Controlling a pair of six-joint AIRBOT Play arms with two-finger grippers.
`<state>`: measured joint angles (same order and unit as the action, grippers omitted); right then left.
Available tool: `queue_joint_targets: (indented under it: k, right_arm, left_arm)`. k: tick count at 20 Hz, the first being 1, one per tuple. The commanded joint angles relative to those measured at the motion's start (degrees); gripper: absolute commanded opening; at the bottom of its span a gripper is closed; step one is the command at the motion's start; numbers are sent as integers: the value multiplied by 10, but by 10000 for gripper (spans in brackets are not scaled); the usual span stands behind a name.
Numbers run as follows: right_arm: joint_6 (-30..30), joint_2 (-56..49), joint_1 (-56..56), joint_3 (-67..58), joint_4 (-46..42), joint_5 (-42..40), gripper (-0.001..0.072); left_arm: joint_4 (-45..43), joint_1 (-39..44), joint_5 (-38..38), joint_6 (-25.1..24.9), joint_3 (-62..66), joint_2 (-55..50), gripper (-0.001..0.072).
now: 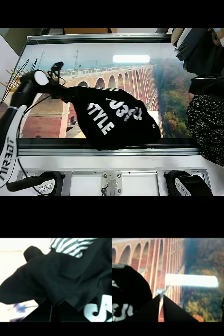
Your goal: Fold the clothes and pants, and hang the long-sleeved shirts on hangers.
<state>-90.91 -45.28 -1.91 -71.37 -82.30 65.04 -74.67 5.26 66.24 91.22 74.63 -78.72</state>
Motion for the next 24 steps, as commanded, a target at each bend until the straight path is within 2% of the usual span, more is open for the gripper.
queue_joint_targets:
  k: [1, 2, 3, 4, 8, 14, 23, 24]
  right_arm:
    - [0, -54, 0, 60, 33, 31, 429]
    - [0, -77, 0, 88, 60, 31, 706]
    - [0, -102, 0, 118, 91, 31, 718]
    - [2, -125, -1, 145, 121, 27, 718]
    - [98, -207, -1, 235, 254, -8, 718]
    - [174, -267, -17, 256, 337, -14, 718]
    - [177, -279, -57, 256, 326, -8, 716]
    - [176, -287, -68, 256, 312, -10, 654]
  left_arm:
    - [-37, -30, 4, 3, -38, 78, 14]
    - [-36, -32, -7, 3, -61, 93, 14]
    - [-37, -32, -16, 3, -85, 106, 14]
    - [-37, -32, -24, 3, -108, 116, 13]
    - [-36, -32, -38, 3, -182, 136, 13]
    - [-33, -32, -40, 3, -213, 136, 14]
    - [-32, -31, -48, 3, -213, 136, 13]
    - [-32, -31, -48, 6, -213, 136, 14]
